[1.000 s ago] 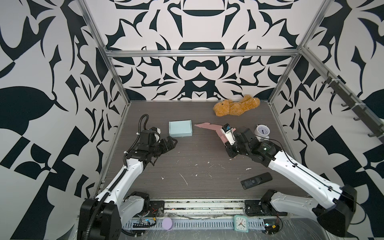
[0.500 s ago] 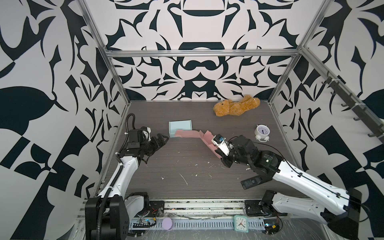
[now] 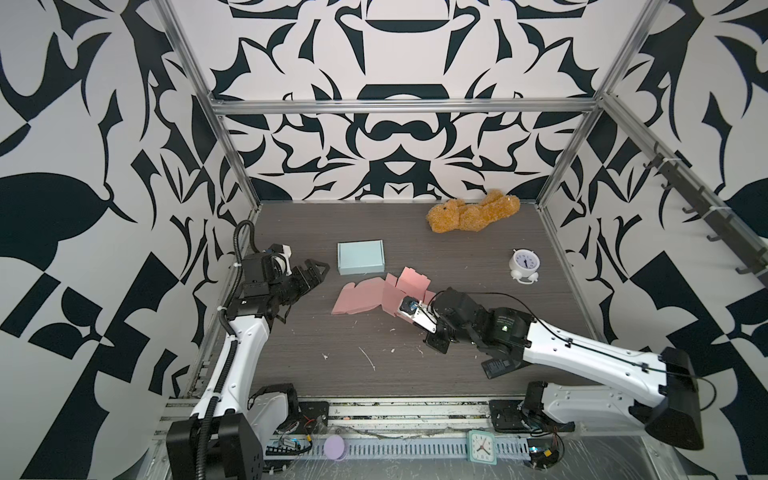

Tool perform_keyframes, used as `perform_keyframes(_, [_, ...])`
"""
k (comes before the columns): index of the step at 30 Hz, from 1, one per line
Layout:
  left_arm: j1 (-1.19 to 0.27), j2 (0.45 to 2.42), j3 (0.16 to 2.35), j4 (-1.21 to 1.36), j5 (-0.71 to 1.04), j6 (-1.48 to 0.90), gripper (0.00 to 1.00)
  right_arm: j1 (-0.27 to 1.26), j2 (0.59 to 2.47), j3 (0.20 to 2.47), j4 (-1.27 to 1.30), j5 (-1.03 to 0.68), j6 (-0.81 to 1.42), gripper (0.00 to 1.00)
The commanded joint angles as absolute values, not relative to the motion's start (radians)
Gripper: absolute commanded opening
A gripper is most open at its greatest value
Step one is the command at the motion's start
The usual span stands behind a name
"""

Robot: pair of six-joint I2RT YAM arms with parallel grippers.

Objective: Fold the paper box
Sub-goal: 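Drag the pink blank toward the robot and lay it flat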

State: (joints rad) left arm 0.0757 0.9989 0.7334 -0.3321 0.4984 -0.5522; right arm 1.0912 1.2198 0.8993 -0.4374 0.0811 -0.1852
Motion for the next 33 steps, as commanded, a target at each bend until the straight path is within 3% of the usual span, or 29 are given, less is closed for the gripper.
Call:
perform_keyframes(1, [0.080,0.982,0.750,-0.386,0.520,-0.513,0.96,1.145,1.252,0.937,-0.456,0.147,-0.220,0.00])
perform_keyframes(9, [0.077,0.953,0.692,-0.396,0.563,-0.508,0.95,1.240,1.316,0.930,-0.475,0.166,-0.262,0.00])
perform_keyframes(20, [0.014,0.940,0.632,-0.379,0.566,-0.538,0.93,1.253,1.466,0.972,-0.533,0.176,-0.292,0.00])
perform_keyframes(33, [-0.097,0.986,0.603,-0.318,0.555,-0.560,0.93,1.256,1.449,0.967,-0.524,0.236,-0.269,0.21])
